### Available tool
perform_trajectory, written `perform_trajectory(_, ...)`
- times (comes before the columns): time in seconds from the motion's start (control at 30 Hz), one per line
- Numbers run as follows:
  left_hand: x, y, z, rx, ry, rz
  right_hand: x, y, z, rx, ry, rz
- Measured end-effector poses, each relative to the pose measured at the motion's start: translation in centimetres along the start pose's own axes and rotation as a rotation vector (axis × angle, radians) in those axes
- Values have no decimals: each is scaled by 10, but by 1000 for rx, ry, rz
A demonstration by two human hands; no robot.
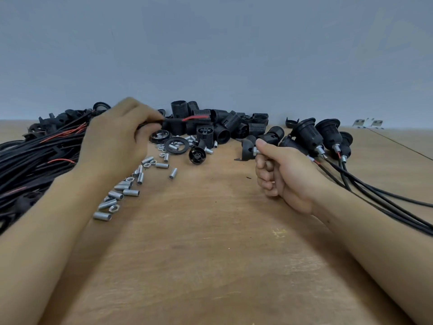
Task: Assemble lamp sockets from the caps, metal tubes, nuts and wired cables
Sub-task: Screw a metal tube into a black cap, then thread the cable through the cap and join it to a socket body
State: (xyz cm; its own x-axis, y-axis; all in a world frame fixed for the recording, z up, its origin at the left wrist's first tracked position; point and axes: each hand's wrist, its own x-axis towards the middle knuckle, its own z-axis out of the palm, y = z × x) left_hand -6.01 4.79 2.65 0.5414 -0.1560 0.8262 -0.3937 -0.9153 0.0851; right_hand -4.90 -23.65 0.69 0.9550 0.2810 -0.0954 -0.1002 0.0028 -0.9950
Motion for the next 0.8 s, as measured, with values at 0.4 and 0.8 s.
perform_trajectory(0.4,-5,105,29,-485,-104,399,0,0,-5,389,-65,-19)
perform_trajectory(0.8,-3,77,24,-1185,407,-561,9,-6,-15,695,237,-159)
